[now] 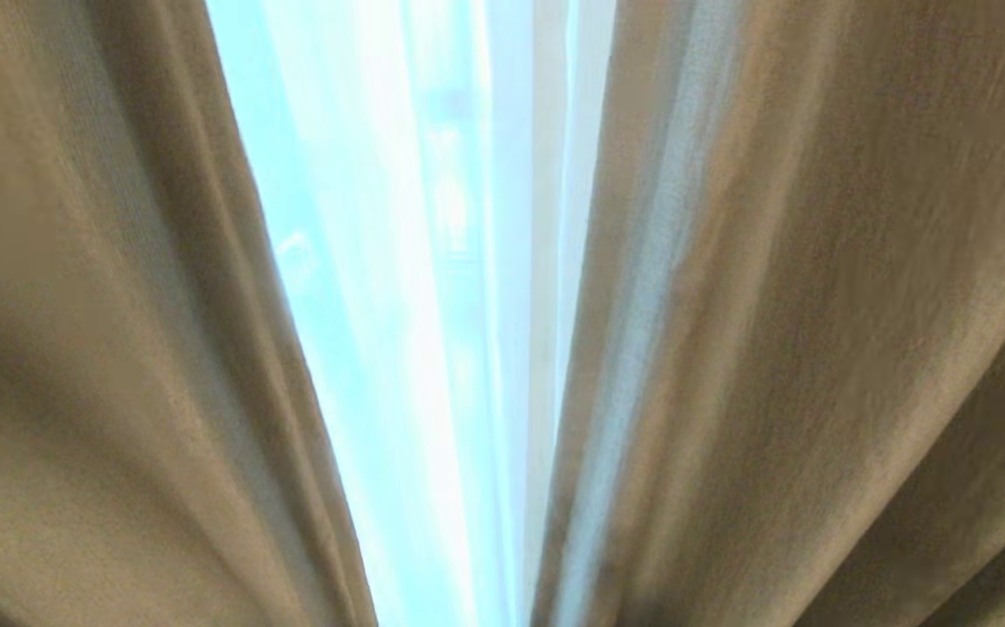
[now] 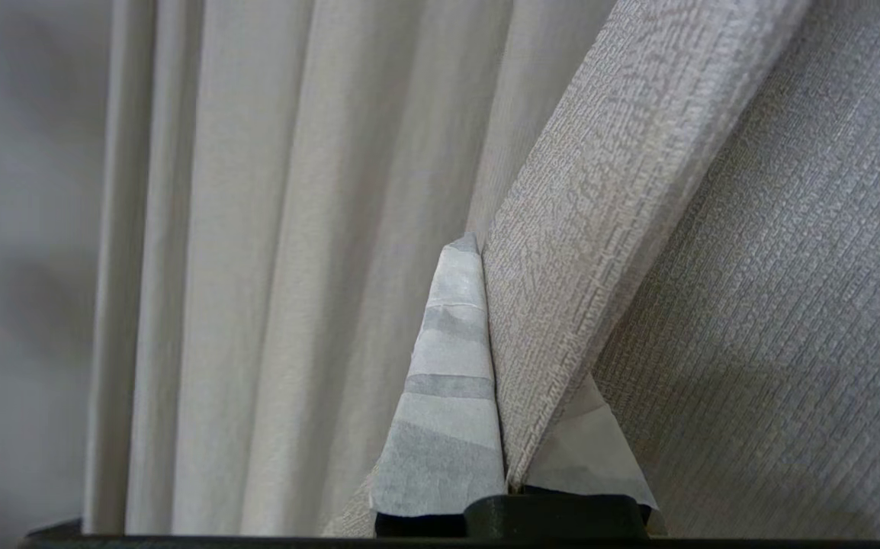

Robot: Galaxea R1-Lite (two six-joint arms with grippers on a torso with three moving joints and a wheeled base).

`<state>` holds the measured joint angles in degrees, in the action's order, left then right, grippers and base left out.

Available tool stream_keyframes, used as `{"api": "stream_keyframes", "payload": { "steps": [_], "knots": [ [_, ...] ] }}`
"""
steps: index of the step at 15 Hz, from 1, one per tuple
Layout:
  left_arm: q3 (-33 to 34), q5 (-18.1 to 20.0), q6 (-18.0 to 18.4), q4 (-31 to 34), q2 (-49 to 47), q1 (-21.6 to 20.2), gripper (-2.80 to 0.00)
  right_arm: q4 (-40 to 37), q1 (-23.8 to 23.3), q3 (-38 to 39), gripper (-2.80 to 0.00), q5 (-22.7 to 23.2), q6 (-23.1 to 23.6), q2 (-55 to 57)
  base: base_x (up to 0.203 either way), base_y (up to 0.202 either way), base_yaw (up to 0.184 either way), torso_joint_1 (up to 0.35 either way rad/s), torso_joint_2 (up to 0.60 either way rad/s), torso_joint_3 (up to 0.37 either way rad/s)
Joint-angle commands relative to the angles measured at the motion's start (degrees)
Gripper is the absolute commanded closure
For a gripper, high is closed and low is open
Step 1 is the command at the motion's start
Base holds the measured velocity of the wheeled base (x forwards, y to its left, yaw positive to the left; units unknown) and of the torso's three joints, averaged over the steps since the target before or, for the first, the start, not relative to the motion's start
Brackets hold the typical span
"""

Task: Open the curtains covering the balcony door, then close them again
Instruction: Pull the outer curtains open on both sides

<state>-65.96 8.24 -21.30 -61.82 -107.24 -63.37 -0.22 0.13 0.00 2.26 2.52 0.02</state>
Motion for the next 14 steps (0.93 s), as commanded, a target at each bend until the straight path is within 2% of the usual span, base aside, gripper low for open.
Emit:
{"api": "stream_keyframes", "payload": {
  "steps": [1, 5, 11, 14],
  "knots": [
    [0.0, 0.7, -0.1, -0.7, 0.5, -0.2, 0.0, 0.0, 0.0, 0.0, 0.0, 0.0, 0.0, 0.0, 0.0, 0.0, 0.0, 0.0, 0.0, 0.0],
    [0.6, 5.0, 0.5, -2.1, 4.0, 0.6, 0.0, 0.0, 0.0, 0.0, 0.0, 0.0, 0.0, 0.0, 0.0, 0.0, 0.0, 0.0, 0.0, 0.0],
    [4.5, 11.9, 0.5, -2.8, 11.0, 5.5, 0.0, 0.0, 0.0, 0.0, 0.0, 0.0, 0.0, 0.0, 0.0, 0.0, 0.0, 0.0, 0.0, 0.0],
    [6.4, 13.2, 0.5, -3.1, 13.8, 7.2, 0.0, 0.0, 0.0, 0.0, 0.0, 0.0, 0.0, 0.0, 0.0, 0.0, 0.0, 0.0, 0.0, 0.0]
  ]
}}
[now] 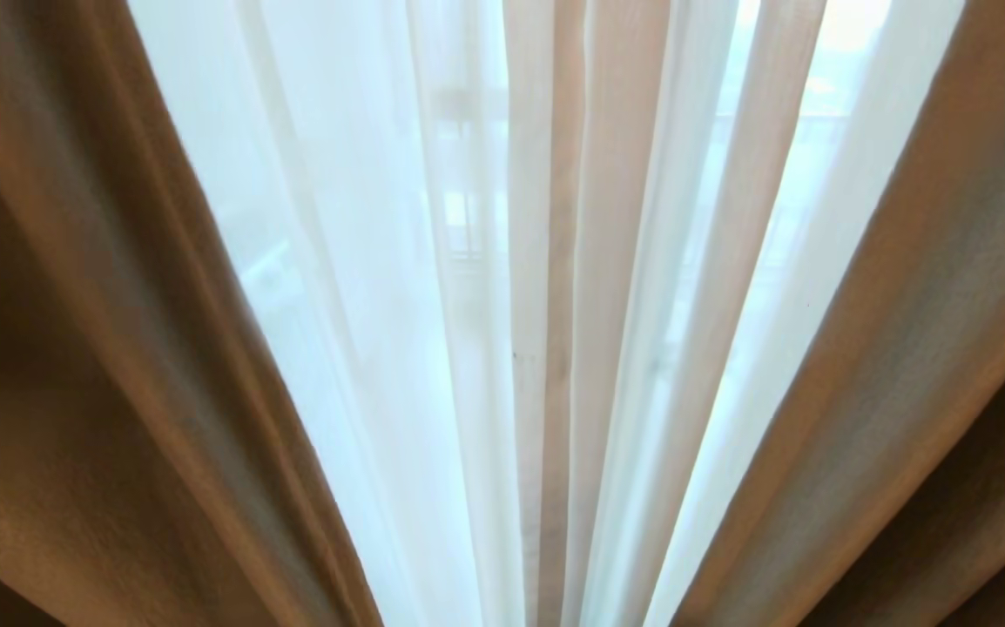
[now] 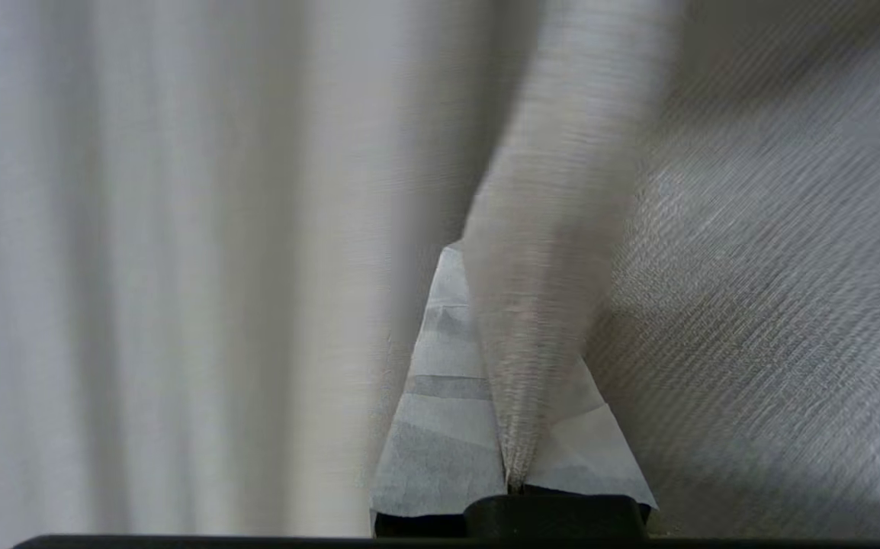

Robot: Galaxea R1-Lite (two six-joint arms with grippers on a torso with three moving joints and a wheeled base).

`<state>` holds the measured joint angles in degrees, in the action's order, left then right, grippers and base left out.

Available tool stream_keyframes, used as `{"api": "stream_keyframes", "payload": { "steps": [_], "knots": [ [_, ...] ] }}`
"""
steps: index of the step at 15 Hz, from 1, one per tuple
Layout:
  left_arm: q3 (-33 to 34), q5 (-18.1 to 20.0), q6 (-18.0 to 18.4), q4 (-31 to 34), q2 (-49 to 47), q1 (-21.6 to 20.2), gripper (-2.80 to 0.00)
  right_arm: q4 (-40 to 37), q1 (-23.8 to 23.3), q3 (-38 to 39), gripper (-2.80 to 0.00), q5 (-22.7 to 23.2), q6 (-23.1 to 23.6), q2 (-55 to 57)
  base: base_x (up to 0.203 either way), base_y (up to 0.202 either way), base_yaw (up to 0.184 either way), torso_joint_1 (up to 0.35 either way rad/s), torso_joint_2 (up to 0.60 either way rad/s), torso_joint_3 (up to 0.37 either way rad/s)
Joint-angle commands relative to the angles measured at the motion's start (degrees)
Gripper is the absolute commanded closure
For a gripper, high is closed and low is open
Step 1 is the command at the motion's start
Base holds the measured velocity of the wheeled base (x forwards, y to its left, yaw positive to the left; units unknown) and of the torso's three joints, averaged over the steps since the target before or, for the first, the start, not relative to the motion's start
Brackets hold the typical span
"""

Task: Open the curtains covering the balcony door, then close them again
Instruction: Pull the outer curtains open on both sides

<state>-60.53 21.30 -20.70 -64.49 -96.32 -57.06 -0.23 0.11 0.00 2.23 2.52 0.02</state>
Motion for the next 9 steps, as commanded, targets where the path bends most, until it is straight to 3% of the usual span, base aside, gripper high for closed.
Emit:
{"api": "stream_keyframes", "payload": {
  "steps": [1, 9],
  "knots": [
    [2.0, 0.2, -0.1, -0.5, 3.8, 1.8, 0.0, 0.0, 0.1, 0.0, 0.0, 0.1, 0.0, 0.0, 0.0, 0.0, 0.0, 0.0, 0.0, 0.0],
    [6.5, 2.3, -0.1, -0.6, 8.0, 4.8, 0.0, 0.0, 0.1, 0.0, 0.0, 0.1, 0.0, 0.0, 0.0, 0.0, 0.0, 0.0, 0.0, 0.0]
  ]
}}
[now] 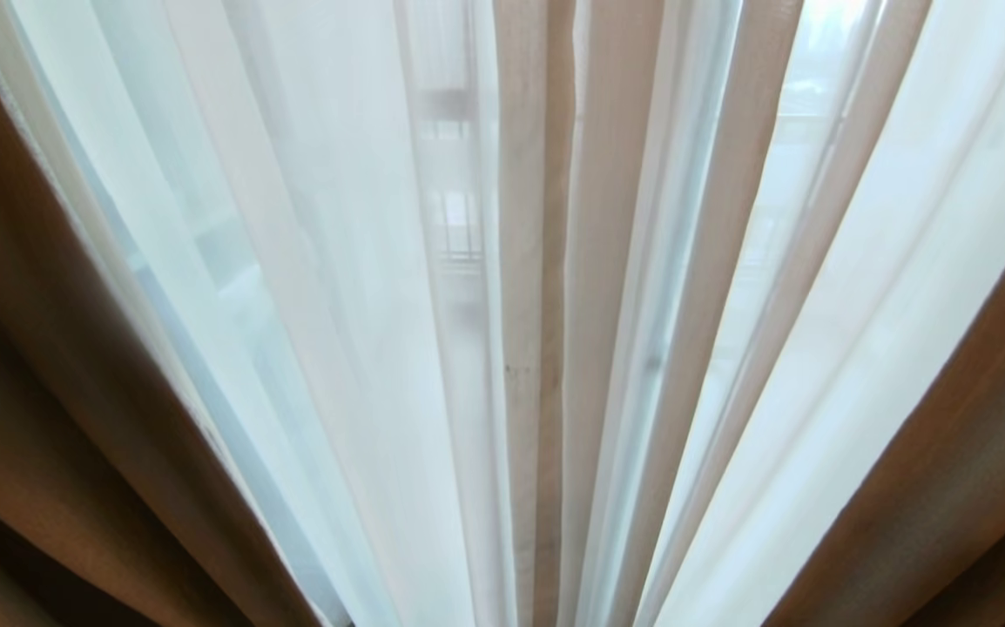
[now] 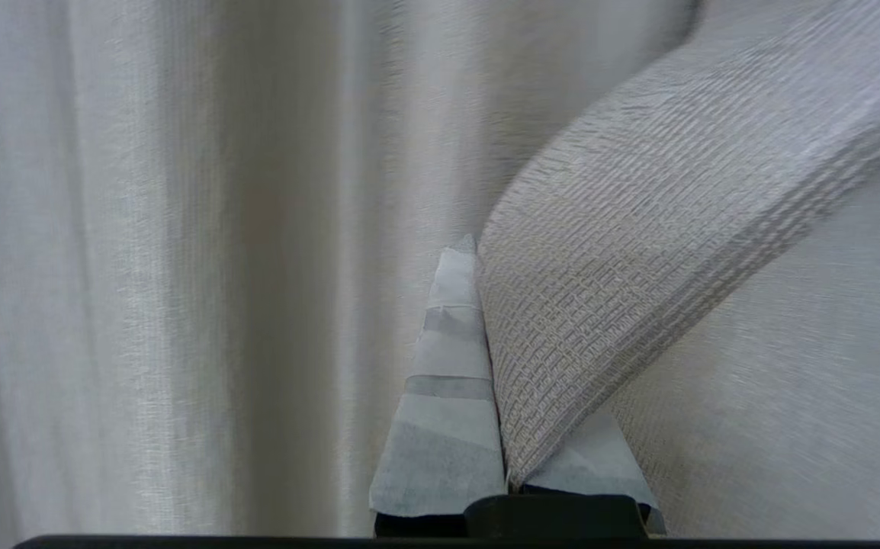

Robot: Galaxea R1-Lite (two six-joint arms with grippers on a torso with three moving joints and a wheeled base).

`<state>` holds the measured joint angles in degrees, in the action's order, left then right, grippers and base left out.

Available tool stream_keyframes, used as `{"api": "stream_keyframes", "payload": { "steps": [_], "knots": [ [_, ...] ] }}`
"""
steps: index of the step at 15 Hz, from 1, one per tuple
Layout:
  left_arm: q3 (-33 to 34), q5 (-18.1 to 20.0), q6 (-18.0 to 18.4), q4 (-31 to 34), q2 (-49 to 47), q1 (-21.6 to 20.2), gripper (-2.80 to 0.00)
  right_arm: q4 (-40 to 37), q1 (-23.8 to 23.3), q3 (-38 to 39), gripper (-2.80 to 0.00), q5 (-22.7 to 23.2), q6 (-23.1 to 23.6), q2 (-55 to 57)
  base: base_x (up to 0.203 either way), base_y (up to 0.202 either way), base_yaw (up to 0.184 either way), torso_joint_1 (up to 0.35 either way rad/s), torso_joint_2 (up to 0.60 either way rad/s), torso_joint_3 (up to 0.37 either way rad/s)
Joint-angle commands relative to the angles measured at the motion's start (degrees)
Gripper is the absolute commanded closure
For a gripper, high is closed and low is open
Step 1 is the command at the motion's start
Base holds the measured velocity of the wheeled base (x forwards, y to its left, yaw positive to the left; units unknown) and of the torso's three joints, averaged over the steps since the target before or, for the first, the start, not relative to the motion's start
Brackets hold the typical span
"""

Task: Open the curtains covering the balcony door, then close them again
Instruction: Pull the outer curtains open on both sides

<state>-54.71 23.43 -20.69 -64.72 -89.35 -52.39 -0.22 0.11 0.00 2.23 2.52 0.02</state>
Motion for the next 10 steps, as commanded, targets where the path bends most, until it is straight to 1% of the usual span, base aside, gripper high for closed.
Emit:
{"api": "stream_keyframes", "payload": {
  "steps": [1, 6, 8, 10],
  "knots": [
    [1.3, 0.1, -0.1, -0.5, 1.3, 0.2, -2.8, 0.0, 0.0, 0.0, 0.0, 0.1, 0.0, 0.0, 0.0, 0.0, 0.0, 0.0, 0.0, 0.0],
    [5.9, 0.1, -0.5, -1.0, 5.4, -0.2, -2.8, 0.0, 0.0, 0.0, 0.0, 0.1, 0.0, 0.0, 0.0, 0.0, 0.0, 0.0, 0.0, 0.0],
    [9.3, 0.0, -0.6, -1.0, 8.2, -0.3, -2.8, 0.0, 0.0, 0.0, 0.0, 0.1, 0.0, 0.0, 0.0, 0.0, 0.0, 0.0, 0.0, 0.0],
    [14.5, -0.4, -0.6, -0.9, 12.1, -0.5, -2.8, 0.0, 0.0, 0.0, 0.0, 0.1, 0.0, 0.0, 0.0, 0.0, 0.0, 0.0, 0.0, 0.0]
  ]
}}
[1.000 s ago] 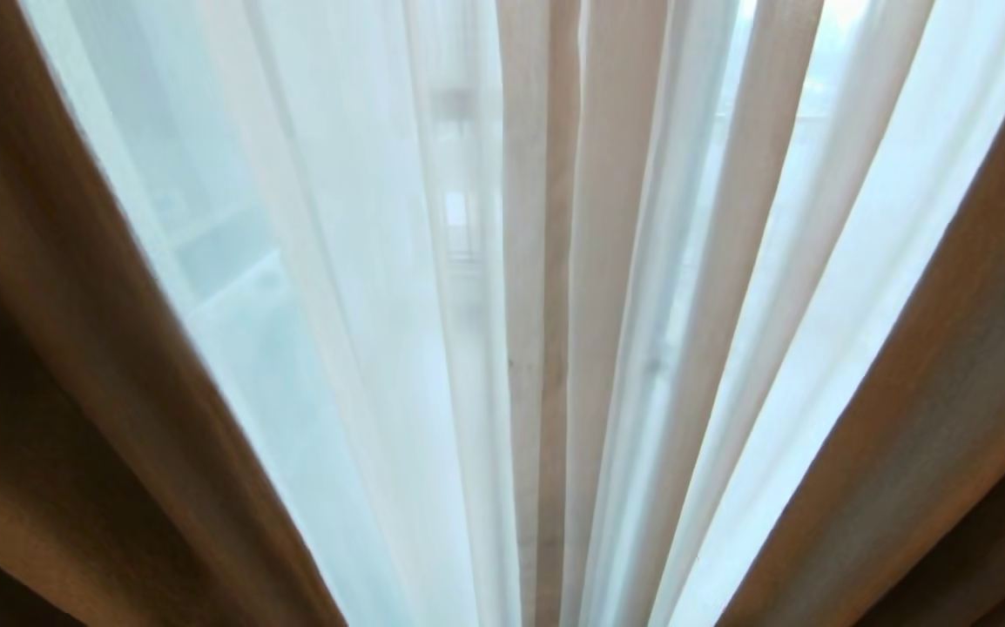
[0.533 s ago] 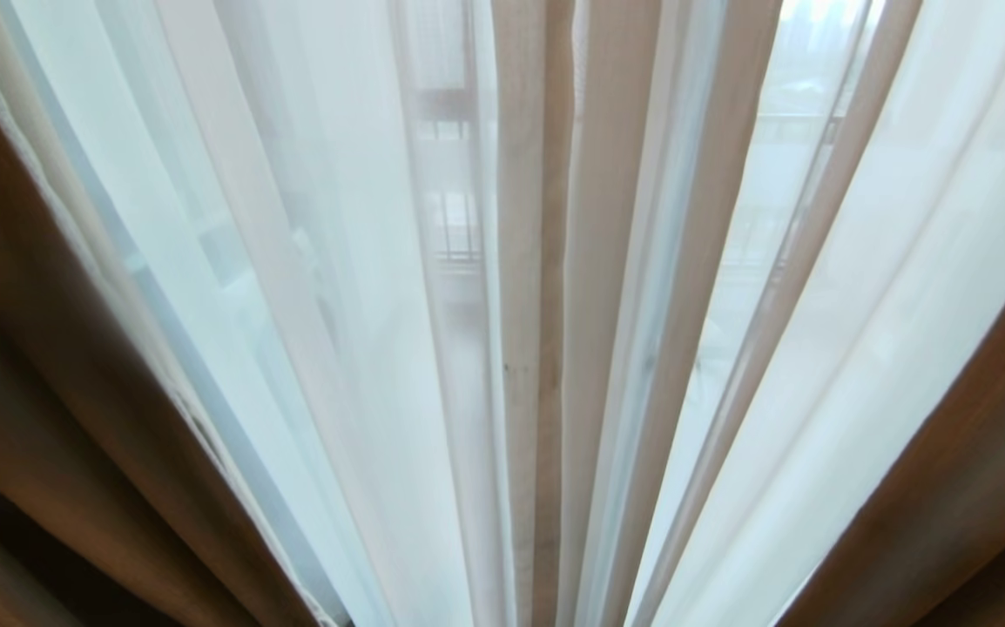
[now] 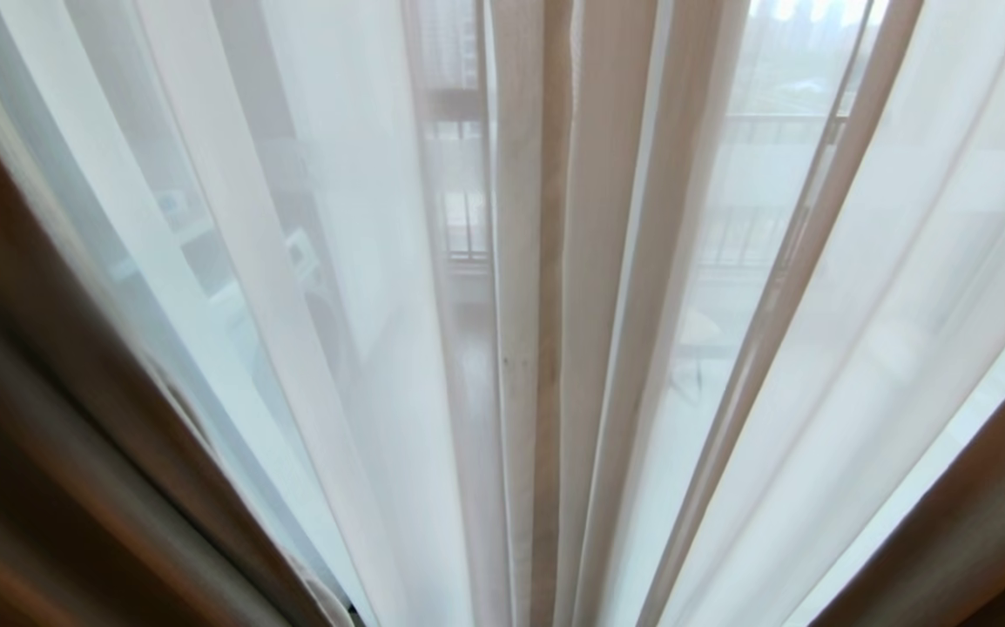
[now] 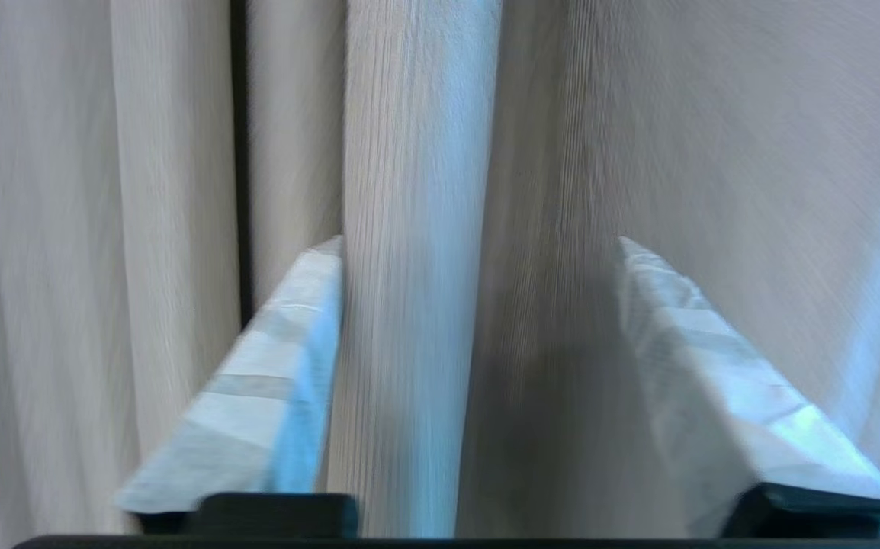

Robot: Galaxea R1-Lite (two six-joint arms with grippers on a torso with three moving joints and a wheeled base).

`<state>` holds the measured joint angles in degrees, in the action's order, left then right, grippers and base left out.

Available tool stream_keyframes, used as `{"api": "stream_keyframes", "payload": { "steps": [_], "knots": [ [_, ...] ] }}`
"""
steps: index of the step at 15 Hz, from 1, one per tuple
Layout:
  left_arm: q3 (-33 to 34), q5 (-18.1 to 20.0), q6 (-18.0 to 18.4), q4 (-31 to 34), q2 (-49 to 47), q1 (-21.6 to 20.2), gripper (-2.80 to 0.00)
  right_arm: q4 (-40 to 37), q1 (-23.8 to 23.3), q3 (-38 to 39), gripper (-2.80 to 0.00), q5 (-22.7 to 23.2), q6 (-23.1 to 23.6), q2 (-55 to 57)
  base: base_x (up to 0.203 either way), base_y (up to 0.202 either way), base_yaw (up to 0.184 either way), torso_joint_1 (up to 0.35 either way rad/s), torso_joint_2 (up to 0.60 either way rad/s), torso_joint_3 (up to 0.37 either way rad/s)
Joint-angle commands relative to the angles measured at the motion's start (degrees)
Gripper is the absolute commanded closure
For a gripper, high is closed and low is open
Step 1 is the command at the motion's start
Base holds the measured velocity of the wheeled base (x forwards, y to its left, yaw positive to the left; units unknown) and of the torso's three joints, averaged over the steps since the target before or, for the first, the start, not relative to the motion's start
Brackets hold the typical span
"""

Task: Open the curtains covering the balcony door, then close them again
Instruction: Pull the outer curtains open on both sides

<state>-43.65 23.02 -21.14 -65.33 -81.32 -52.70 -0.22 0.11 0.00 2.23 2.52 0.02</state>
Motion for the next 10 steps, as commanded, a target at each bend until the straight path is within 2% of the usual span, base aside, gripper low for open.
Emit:
{"api": "stream_keyframes", "payload": {
  "steps": [1, 5, 7, 10],
  "knots": [
    [6.6, -0.1, -0.1, -0.2, 6.5, -0.6, -2.8, 0.0, 0.1, 0.0, 0.0, 0.1, 0.0, 0.0, 0.0, 0.0, 0.0, 0.0, 0.0, 0.0],
    [17.8, -0.1, -0.2, 0.1, 16.1, -4.7, -2.8, 0.0, 0.1, 0.0, 0.0, 0.1, 0.0, 0.0, 0.0, 0.0, 0.0, 0.0, 0.0, 0.0],
    [22.7, 0.0, -0.1, 0.1, 20.7, -5.2, -2.8, 0.0, 0.0, 0.0, 0.0, 0.1, 0.0, 0.0, 0.0, 0.0, 0.0, 0.0, 0.0, 0.0],
    [25.7, 0.7, 0.0, 2.7, 24.7, -5.2, -2.8, 0.0, 0.1, 0.0, 0.0, 0.1, 0.0, 0.0, 0.0, 0.0, 0.0, 0.0, 0.0, 0.0]
  ]
}}
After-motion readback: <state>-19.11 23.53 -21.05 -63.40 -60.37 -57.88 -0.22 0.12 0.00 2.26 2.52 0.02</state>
